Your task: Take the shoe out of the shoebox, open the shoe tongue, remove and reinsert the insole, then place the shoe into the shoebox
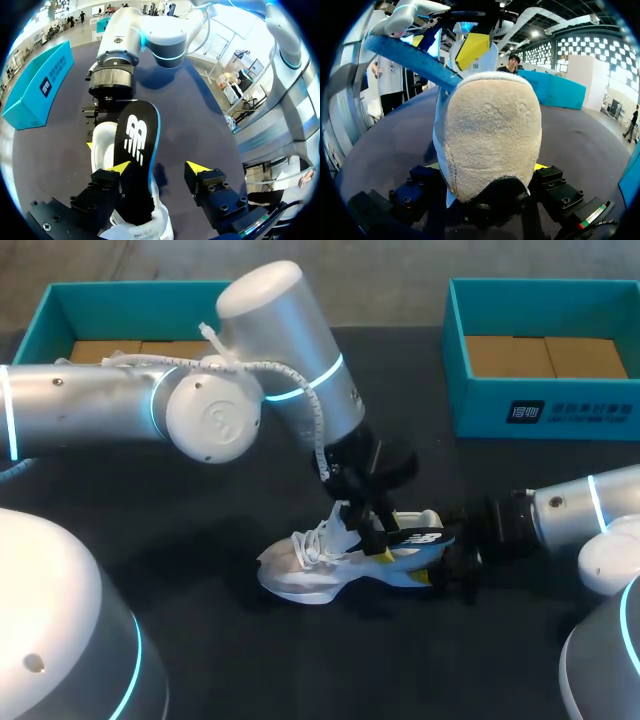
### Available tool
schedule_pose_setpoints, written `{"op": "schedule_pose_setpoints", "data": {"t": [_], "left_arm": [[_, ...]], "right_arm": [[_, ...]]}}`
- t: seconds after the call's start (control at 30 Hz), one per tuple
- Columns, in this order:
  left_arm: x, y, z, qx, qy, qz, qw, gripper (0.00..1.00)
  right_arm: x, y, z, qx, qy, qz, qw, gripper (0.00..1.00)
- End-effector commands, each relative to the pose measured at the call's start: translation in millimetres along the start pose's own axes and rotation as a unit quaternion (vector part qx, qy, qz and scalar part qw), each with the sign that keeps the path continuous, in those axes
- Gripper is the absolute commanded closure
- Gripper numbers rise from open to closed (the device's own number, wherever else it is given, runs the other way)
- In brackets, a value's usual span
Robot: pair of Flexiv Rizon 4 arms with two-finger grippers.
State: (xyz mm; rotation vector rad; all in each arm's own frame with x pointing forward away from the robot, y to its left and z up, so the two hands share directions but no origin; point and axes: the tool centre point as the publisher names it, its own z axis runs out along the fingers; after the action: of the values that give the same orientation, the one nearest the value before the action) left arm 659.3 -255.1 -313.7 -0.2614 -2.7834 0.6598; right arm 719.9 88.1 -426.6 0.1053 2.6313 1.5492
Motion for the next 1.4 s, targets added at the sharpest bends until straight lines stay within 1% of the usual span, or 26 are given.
{"op": "schedule_pose_setpoints", "data": {"t": [0.03,0.1,0.17,0.23,0.33,0.37,0.5,0.53,0.57,0.6,0.67,0.7,0.73,0.8,0.83,1.03,1.4], "left_arm": [[6.6,4,-4,0.001,-0.005,0.003,1.0,0.4],[6.9,4,-4,0.0,-0.007,0.004,1.0,0.4],[6.8,4,-3,0.001,-0.007,0.004,1.0,0.36],[6.7,4,-3,0.001,-0.007,0.004,1.0,0.36],[2.1,4,4,-0.002,-0.006,0.004,1.0,0.37],[0.4,4,6,-0.005,-0.003,0.003,1.0,0.38],[-5.4,4,13,-0.009,0.001,0.0,1.0,0.46],[-5.8,4,13,-0.009,0.002,0.0,1.0,0.46],[-7.9,4,15,-0.01,0.006,-0.002,1.0,0.55],[-8.5,4,15,-0.01,0.007,-0.002,1.0,0.57],[-9.0,4,15,-0.011,0.009,-0.003,1.0,0.72],[-9.1,4,15,-0.012,0.009,-0.003,1.0,0.75],[-9.1,4,15,-0.012,0.009,-0.003,1.0,0.75],[-9.9,4,15,-0.012,0.009,-0.004,1.0,0.98],[-10.1,5,15,-0.013,0.009,-0.004,1.0,1.0],[-9.7,6,12,-0.012,0.008,-0.005,1.0,1.0],[6.3,7,-5,0.001,-0.01,0.008,1.0,1.0]], "right_arm": [[0.5,-0.7,2,0.001,-0.001,0.0,1.0,1.0],[0.5,-0.7,2,0.001,-0.001,0.0,1.0,1.0],[0.5,-0.7,2,0.001,-0.001,0.0,1.0,1.0],[0.5,-0.7,2,0.001,-0.001,0.0,1.0,1.0],[0.5,-0.7,2,0.001,-0.001,0.0,1.0,1.0],[0.5,-0.7,2,0.001,-0.001,0.0,1.0,1.0],[0.5,-0.7,2,0.001,-0.001,0.0,1.0,1.0],[0.5,-0.7,2,0.001,-0.001,0.0,1.0,1.0],[0.5,-0.7,2,0.001,-0.001,0.0,1.0,1.0],[0.5,-0.7,2,0.001,-0.001,0.0,1.0,1.0],[0.5,-0.7,2,0.001,-0.001,0.0,1.0,1.0],[0.5,-0.7,2,0.001,-0.001,0.0,1.0,1.0],[0.5,-0.7,2,0.001,-0.001,0.0,1.0,1.0],[0.5,-0.7,2,0.001,-0.001,0.0,1.0,1.0],[0.5,-0.7,2,0.001,-0.001,0.0,1.0,1.0],[0.5,-0.7,2,0.001,-0.001,0.0,1.0,1.0],[0.5,-0.7,2,0.001,-0.001,0.0,1.0,1.0]]}}
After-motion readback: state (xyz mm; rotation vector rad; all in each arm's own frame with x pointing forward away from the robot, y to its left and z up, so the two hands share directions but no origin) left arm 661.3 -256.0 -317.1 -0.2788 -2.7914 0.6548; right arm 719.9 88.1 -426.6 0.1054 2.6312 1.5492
